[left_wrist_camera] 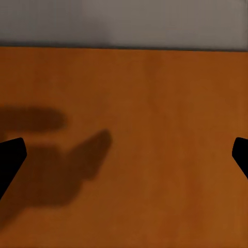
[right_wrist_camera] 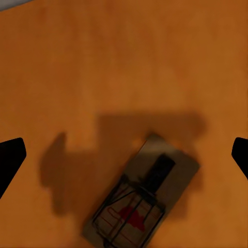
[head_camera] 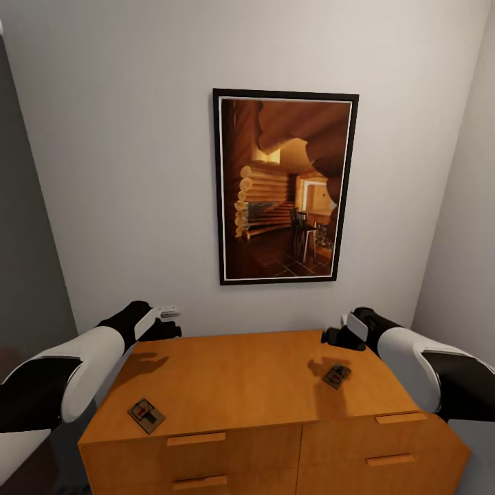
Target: Take the four mousetraps from the cabinet in the bathroom and place them on the bathroom floor. Make sure all four end up on the same floor surface, and ensure that at least two of them are either under or directly next to the same bathroom sink.
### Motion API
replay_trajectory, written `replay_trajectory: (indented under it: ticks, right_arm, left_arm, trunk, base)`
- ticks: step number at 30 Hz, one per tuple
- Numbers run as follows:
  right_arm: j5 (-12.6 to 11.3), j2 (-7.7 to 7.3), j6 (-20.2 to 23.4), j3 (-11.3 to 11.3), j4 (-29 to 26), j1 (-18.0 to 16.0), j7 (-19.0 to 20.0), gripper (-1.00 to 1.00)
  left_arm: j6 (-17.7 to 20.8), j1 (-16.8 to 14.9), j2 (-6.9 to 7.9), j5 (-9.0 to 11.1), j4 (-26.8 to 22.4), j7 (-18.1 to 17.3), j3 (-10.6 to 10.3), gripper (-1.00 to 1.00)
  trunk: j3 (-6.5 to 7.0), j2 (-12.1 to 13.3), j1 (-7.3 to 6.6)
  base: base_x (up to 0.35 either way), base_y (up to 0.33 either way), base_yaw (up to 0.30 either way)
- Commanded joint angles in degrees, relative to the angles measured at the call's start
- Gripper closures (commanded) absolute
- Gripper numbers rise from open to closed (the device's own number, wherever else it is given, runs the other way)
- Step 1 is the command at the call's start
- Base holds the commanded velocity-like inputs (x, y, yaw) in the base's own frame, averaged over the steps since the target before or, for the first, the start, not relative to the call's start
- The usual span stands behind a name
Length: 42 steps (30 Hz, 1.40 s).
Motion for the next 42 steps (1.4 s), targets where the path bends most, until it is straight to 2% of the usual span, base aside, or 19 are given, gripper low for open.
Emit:
replay_trajectory:
  ticks: [1, 20, 42]
  right_arm:
    - [-0.34, 0.03, -0.23, -0.27, 0.1, 0.11, -0.29, -1.0]
    - [0.05, 0.09, -1.83, -0.27, 0.11, 1.22, 0.16, -1.0]
    - [0.4, -0.2, -1.86, -0.27, 0.1, 1.24, 3.06, -1.0]
  left_arm:
    - [0.28, -0.03, 0.03, 0.51, -0.08, -0.04, -0.42, -1.0]
    - [0.37, -0.03, 0.03, 0.48, -0.15, -0.04, -0.42, -1.0]
    - [0.37, -0.03, 0.03, 0.48, -0.15, -0.04, -0.42, -1.0]
  trunk:
    - [-0.09, -0.07, 0.01]
    - [-0.09, -0.07, 0.01]
    - [-0.09, -0.07, 0.01]
  base:
    - [0.0, 0.0, 0.0]
    - [0.0, 0.0, 0.0]
    - [0.0, 0.0, 0.0]
